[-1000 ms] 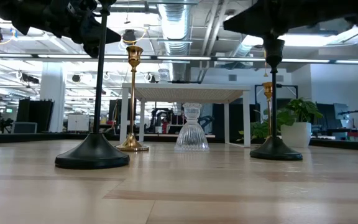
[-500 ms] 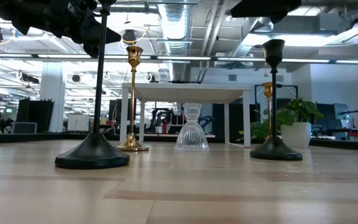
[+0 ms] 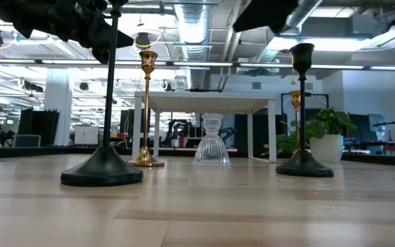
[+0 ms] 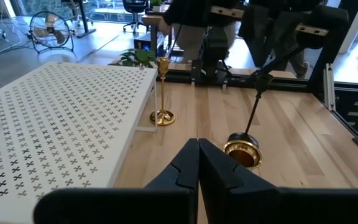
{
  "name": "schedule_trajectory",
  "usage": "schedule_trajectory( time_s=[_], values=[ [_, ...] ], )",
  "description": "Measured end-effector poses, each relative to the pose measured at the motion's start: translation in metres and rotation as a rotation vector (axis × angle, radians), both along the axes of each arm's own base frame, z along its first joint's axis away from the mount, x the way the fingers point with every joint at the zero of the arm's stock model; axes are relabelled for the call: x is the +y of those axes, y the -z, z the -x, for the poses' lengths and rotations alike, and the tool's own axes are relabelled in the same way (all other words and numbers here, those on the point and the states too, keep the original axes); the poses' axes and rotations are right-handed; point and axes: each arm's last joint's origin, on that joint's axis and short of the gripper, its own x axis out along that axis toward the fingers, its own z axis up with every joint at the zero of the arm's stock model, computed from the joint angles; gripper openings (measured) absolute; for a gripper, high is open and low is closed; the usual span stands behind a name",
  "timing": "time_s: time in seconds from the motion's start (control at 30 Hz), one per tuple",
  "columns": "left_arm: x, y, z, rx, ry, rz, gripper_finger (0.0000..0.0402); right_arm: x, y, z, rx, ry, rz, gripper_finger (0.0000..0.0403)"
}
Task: Pick & Place candle stick holders
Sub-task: Put the transparent candle holder on the shelf aligned with the other transparent candle holder
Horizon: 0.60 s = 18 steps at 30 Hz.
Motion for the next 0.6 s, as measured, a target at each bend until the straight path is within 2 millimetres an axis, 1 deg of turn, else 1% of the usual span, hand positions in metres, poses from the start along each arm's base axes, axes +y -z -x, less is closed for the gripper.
schedule_trajectory(
  time_s=[0.13, 0.27, 0.37, 0.5, 0.6],
  values=[
    [0.000, 0.000, 0.000, 0.000, 0.000, 0.001, 0.0005, -0.010, 0.000, -0.022, 0.079, -0.071, 0.031, 0.0000],
    [0.000, 0.000, 0.000, 0.000, 0.000, 0.001, 0.0005, -0.015, 0.001, -0.035, 0.190, -0.179, 0.159, 0.0000],
    [0.000, 0.000, 0.000, 0.000, 0.000, 0.001, 0.0004, -0.016, 0.011, -0.041, 0.297, -0.248, 0.247, 0.0000],
    [0.000, 0.000, 0.000, 0.000, 0.000, 0.000, 0.0006, -0.025, 0.025, -0.053, 0.344, -0.284, 0.250, 0.0000],
    [0.000, 0.000, 0.000, 0.000, 0.000, 0.000, 0.0005, -0.034, 0.039, -0.062, 0.375, -0.287, 0.235, 0.0000]
  ],
)
